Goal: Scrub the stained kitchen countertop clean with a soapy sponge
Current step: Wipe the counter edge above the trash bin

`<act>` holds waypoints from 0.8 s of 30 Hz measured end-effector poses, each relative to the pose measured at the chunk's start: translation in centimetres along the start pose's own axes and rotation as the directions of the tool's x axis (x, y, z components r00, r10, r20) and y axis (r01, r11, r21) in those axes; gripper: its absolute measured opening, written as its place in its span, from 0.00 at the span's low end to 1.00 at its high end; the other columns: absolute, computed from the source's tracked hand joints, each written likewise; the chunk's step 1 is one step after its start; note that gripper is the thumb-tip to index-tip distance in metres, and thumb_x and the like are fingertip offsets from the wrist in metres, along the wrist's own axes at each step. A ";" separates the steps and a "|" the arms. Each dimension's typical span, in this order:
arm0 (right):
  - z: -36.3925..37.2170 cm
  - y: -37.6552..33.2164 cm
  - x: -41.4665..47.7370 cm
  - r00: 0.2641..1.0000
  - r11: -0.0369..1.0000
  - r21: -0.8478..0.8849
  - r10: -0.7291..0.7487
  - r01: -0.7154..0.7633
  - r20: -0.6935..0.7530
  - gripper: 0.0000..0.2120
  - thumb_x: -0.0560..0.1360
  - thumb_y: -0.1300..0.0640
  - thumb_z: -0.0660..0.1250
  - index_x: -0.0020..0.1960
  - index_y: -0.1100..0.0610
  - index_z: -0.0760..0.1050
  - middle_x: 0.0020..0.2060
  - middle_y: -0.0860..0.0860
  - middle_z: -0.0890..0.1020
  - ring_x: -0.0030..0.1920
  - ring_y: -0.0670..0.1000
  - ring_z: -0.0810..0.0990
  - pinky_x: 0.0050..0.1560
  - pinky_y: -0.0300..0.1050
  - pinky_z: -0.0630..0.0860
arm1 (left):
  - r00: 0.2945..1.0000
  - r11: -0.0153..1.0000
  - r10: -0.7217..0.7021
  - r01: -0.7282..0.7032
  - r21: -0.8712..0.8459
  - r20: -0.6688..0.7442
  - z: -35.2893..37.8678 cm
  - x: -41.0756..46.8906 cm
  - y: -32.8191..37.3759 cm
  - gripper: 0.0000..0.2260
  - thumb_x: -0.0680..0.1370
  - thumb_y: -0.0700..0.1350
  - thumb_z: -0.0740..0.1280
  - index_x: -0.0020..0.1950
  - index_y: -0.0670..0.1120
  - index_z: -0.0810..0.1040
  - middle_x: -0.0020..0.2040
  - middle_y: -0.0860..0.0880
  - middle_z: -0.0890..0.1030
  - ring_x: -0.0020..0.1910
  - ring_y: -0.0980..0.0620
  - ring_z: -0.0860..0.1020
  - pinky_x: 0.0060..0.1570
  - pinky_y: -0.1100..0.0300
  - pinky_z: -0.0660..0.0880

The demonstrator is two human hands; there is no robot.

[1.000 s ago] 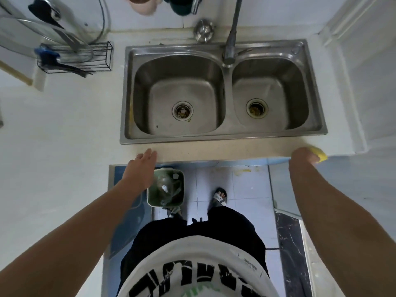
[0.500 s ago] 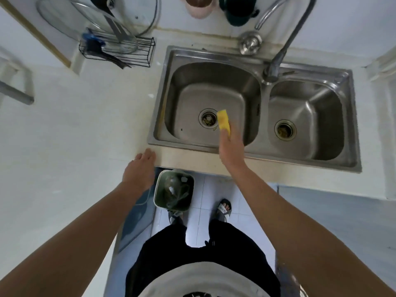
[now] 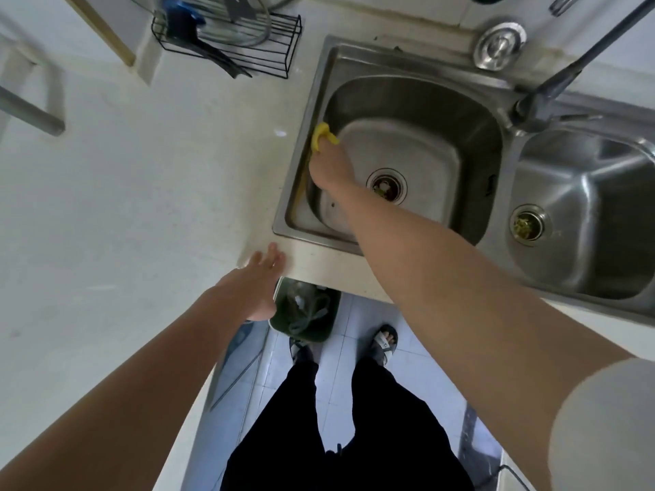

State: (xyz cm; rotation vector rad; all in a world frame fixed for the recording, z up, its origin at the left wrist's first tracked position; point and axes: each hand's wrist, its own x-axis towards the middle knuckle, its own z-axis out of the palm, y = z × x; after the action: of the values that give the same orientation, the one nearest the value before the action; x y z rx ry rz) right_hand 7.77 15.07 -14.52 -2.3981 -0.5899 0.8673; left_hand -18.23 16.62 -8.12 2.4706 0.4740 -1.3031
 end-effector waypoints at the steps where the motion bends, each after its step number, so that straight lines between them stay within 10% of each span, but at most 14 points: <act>1: 0.6 0.1 -1.5 1.000 1.000 -0.016 -0.009 0.009 0.011 0.21 0.80 0.56 0.53 0.72 0.58 0.68 0.69 0.62 0.70 0.67 0.63 0.71 0.68 0.54 0.69 | 1.000 1.000 0.007 -0.007 -0.008 0.007 0.0 -0.1 -0.1 0.47 0.76 0.31 0.64 0.84 0.50 0.36 0.83 0.51 0.32 0.83 0.43 0.40 0.74 0.44 0.69; 12: 1.6 3.0 -11.2 0.893 0.815 -0.369 -0.378 0.447 0.245 0.18 0.80 0.53 0.57 0.70 0.50 0.71 0.59 0.58 0.71 0.55 0.60 0.74 0.55 0.54 0.75 | 0.999 0.999 -0.022 0.023 -0.024 0.043 -0.8 -0.8 0.5 0.48 0.74 0.30 0.62 0.84 0.51 0.36 0.83 0.52 0.31 0.83 0.44 0.41 0.75 0.44 0.66; 17: -2.5 2.4 -4.7 0.971 0.989 -0.095 -0.130 0.112 -0.202 0.21 0.81 0.53 0.54 0.73 0.49 0.69 0.60 0.60 0.74 0.56 0.60 0.76 0.53 0.51 0.73 | 0.998 0.999 -0.031 0.032 -0.017 0.048 -1.0 -0.5 0.6 0.48 0.75 0.30 0.62 0.84 0.51 0.35 0.82 0.52 0.31 0.83 0.44 0.40 0.75 0.44 0.67; 24: 0.8 0.2 -3.3 0.990 0.986 -0.087 -0.138 0.140 0.030 0.17 0.81 0.56 0.55 0.66 0.59 0.72 0.65 0.62 0.72 0.61 0.62 0.75 0.58 0.50 0.73 | 0.998 0.999 -0.047 0.048 -0.016 0.049 -0.9 -0.6 0.8 0.49 0.74 0.29 0.62 0.83 0.52 0.35 0.82 0.53 0.31 0.83 0.44 0.41 0.70 0.45 0.72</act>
State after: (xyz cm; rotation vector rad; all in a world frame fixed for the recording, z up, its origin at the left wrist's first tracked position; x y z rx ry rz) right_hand 4.97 13.41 -13.67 -2.3944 -0.8107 0.8268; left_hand -17.53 16.20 -7.09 2.4209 0.5325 -1.3685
